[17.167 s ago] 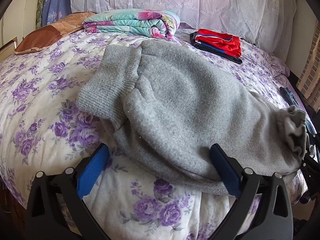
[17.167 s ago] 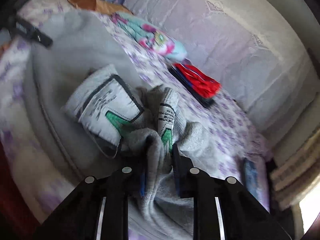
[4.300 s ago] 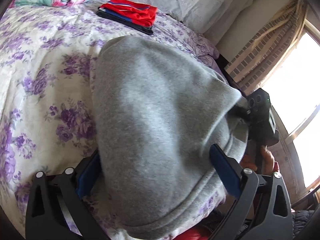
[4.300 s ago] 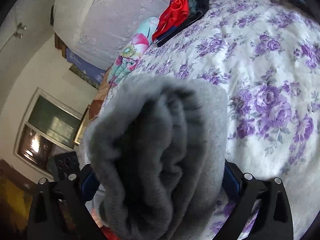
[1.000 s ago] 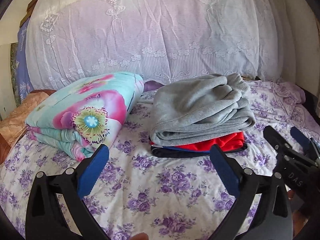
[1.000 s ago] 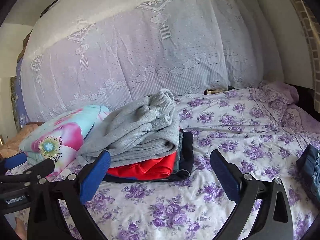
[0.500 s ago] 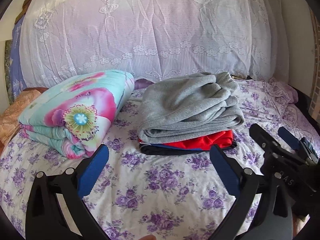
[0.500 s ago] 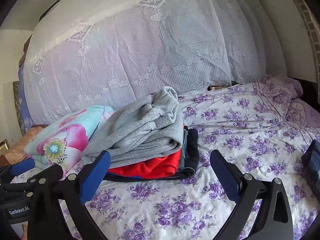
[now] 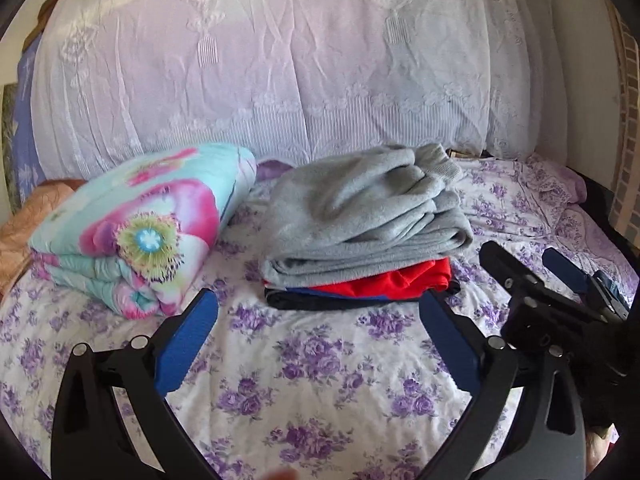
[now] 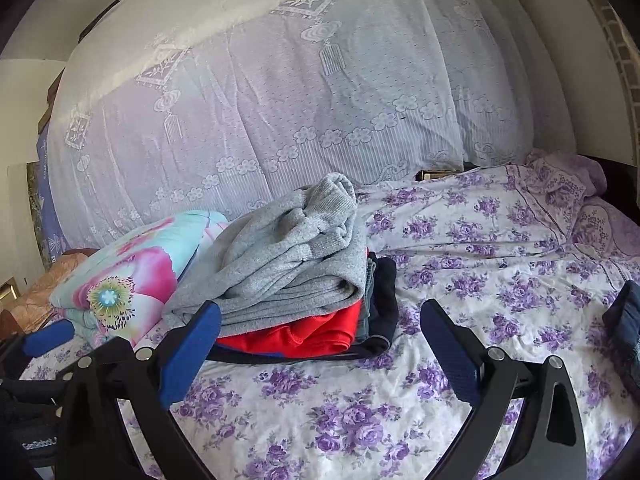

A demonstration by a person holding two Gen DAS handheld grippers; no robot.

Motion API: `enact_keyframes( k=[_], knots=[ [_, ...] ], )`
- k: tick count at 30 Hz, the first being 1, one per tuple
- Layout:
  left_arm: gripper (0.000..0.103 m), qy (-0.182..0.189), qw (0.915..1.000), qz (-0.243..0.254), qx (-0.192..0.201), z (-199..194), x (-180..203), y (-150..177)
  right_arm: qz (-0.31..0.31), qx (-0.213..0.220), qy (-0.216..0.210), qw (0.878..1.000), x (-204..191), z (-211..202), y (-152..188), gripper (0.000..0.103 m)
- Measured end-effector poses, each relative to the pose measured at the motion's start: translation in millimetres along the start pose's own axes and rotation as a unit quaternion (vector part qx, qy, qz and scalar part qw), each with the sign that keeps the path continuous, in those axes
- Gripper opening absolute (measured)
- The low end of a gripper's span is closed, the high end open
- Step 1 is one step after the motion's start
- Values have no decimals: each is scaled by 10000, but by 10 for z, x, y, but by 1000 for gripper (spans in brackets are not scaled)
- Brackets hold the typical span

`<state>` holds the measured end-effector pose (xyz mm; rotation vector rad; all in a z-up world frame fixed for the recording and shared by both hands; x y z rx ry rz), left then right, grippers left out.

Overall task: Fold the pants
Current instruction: 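Open both tools and pull them back from the stacked pants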

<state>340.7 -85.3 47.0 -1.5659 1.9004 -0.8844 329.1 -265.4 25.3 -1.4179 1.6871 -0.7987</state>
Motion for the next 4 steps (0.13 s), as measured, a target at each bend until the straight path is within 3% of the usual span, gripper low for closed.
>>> enact_keyframes(
  k=[4],
  knots=[
    [98,-81,9997,-166,-127,60,-67,15,-19,-28,-8,10000,-12,9,3,100]
  ],
)
Point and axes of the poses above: each gripper's, at about its wrist camera, not at the fingertips, and z roughly the way its jaws point, x to its right, y to its underside, the point moved 4 cm from there along z, roughly the way its jaws point, and after that the axes turned 12 degrees about -x, right-handed, at the moved point
